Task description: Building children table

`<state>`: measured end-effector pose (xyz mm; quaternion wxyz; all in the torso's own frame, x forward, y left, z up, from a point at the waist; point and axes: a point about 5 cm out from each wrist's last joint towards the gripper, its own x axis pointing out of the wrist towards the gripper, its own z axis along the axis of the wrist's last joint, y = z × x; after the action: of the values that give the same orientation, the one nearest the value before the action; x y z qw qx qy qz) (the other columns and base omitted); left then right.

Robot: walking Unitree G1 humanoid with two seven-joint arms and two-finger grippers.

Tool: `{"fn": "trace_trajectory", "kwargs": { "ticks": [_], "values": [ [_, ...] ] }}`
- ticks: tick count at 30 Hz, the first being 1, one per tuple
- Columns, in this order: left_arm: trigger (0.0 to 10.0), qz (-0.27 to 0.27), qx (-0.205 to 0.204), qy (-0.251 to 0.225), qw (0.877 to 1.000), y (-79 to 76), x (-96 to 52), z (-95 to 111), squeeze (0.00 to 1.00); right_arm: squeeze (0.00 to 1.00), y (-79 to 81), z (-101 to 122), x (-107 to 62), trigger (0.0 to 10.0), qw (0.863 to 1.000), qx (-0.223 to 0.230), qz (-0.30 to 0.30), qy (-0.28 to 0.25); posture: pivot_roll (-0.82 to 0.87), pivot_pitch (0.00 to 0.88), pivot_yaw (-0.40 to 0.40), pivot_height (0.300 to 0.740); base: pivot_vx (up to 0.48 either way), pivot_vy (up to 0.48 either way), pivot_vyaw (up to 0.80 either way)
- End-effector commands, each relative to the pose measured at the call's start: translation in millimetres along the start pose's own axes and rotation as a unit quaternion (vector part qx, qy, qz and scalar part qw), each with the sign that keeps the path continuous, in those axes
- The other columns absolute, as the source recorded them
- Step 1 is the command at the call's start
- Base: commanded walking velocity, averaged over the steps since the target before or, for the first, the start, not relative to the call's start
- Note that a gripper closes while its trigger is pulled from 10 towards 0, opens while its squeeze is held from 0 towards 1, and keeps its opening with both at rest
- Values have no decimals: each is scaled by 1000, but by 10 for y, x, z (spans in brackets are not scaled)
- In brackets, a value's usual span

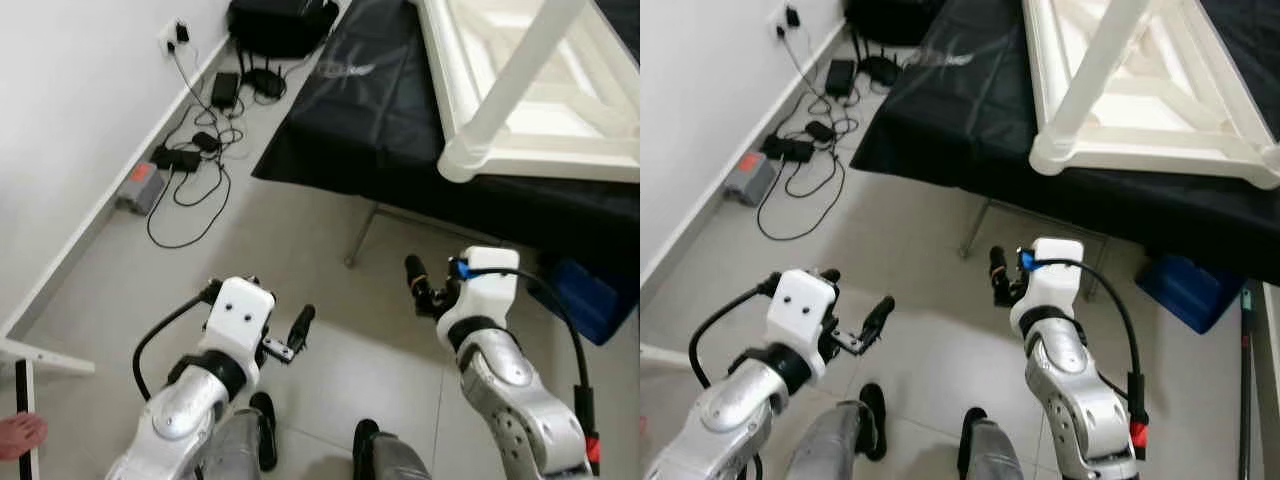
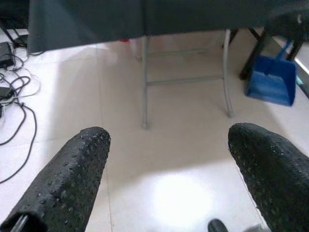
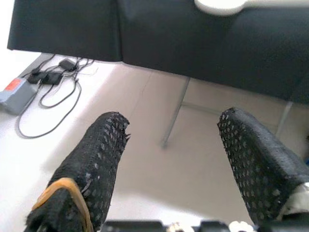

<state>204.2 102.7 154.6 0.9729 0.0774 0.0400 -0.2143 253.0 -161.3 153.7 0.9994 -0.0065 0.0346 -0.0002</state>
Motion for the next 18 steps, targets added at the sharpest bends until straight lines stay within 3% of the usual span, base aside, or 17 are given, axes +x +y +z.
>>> {"fn": "trace_trajectory", "kwargs": {
  "ticks": [1, 3, 5, 6, 7, 10, 11, 12, 13, 17, 18],
  "values": [
    [10000, -7, 7, 22, 1000, -27, -17, -104, 0, 0, 41, -27, -29, 10000, 1000, -10, 12, -8, 149, 189, -28, 740, 0, 0, 0],
    [10000, -1, 39, 47, 998, -27, -13, -230, 0, 0, 140, -130, -103, 10000, 998, -49, 43, -10, 148, 156, -21, 740, 0, 0, 0],
    [10000, 6, 132, 46, 990, -18, 41, -249, 0, 0, 218, -177, -135, 10000, 996, -53, 70, -7, 147, 142, -19, 740, 0, 0, 0],
    [10000, 6, 132, 46, 990, -18, 41, -249, 0, 0, 218, -177, -135, 10000, 996, -53, 70, -7, 147, 142, -19, 740, 0, 0, 0],
    [10000, -4, 187, 37, 982, -63, 61, -283, 0, 0, 209, -210, -121, 10000, 995, -58, 78, -9, 139, 114, -23, 740, 0, 0, 0],
    [10000, -6, 196, 34, 980, -83, 62, -296, 0, 0, 199, -219, -112, 10000, 995, -60, 78, -10, 139, 114, -23, 740, 0, 0, 0],
    [10000, -12, 224, 37, 974, -105, 56, -321, 0, 0, 211, -223, -111, 10000, 994, -62, 85, -12, 139, 112, -24, 740, 0, 0, 0],
    [10000, -12, 224, 37, 974, -105, 56, -321, 0, 0, 211, -223, -111, 10000, 994, -62, 85, -12, 139, 112, -24, 740, 0, 0, 0],
    [10000, -48, 287, 47, 955, -187, 68, -396, 0, 0, 232, -249, -118, 10000, 993, -71, 98, -16, 138, 95, -34, 740, 0, 0, 0],
    [10000, -56, 292, 40, 954, -218, 81, -391, 0, 0, 223, -257, -123, 10000, 992, -74, 99, -17, 131, 90, -34, 740, 0, 0, 0],
    [10000, -55, 258, 50, 963, -202, 94, -403, 0, 0, 198, -263, -121, 10000, 993, -73, 94, -17, 132, 85, -38, 740, 0, 0, 0]
  ]
}}
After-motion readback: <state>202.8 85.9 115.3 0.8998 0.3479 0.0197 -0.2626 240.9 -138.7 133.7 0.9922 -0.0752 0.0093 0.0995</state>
